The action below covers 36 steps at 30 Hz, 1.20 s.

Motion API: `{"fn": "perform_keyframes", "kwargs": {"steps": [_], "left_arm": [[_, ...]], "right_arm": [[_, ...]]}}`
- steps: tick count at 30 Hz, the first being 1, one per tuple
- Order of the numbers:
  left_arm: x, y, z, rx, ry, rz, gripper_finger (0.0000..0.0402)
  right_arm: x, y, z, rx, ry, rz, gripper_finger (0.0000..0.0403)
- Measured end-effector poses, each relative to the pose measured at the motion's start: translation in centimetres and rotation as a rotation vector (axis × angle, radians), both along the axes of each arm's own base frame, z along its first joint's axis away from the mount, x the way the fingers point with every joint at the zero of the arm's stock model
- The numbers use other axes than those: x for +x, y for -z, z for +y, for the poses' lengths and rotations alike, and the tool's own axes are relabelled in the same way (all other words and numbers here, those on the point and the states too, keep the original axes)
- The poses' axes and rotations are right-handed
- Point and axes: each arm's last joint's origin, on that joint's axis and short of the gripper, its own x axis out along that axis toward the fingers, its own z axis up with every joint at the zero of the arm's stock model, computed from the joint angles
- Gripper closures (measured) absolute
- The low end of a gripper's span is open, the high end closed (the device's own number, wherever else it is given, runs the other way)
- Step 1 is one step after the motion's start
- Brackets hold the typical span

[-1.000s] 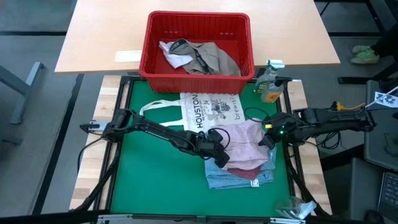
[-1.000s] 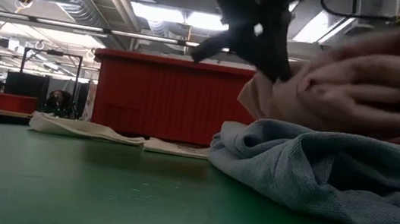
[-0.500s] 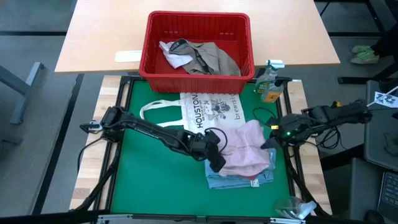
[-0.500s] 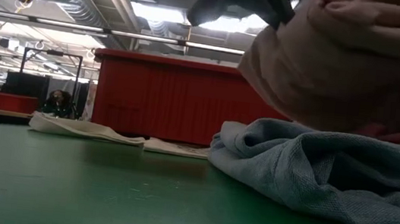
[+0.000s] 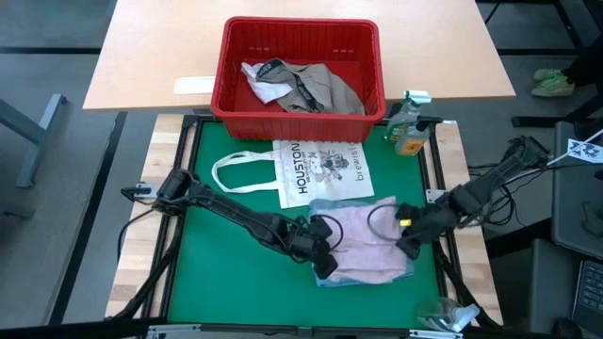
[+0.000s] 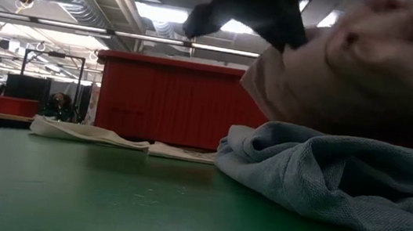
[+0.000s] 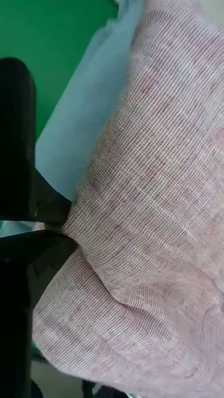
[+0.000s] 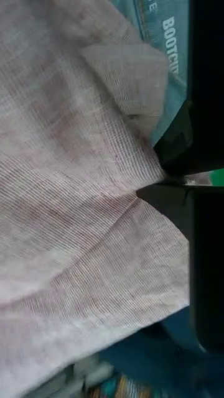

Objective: Fold Laundry from Bin
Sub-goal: Fold the pink shirt from the red laundry basket

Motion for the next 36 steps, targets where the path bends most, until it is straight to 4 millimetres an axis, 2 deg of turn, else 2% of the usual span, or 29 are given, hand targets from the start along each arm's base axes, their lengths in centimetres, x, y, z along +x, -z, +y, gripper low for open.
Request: {"fn": "perform_keyframes", "kwargs": {"steps": [8, 13, 18, 22, 28, 36], "left_arm": [[0.6, 2.7, -0.4, 0.018, 0.005, 0.059, 0.0350], [0.7, 2.8, -0.3, 0.002, 0.012, 0.068, 0.0324], [0.7, 2.8, -0.2, -0.011, 0.027, 0.075, 0.0296], [0.7, 2.7, 0.3, -0.035, 0.132, 0.118, 0.0290], [0.0, 0.8, 1.7, -0.120, 0.172, 0.154, 0.0295], [-1.4, -2.5, 3.0, -0.105, 0.179, 0.124, 0.0296]], "right_arm": [[1.7, 2.6, 1.6, -0.039, -0.042, 0.184, 0.0386], [2.1, 3.5, 2.0, -0.054, -0.078, 0.240, 0.0383], [2.1, 3.7, 2.1, -0.059, -0.103, 0.250, 0.0342], [2.0, 3.6, 2.1, -0.031, -0.115, 0.270, 0.0298], [2.0, 2.0, 1.8, -0.004, -0.089, 0.306, 0.0273], [1.3, -2.4, 0.8, -0.191, -0.045, 0.318, 0.0272]]}}
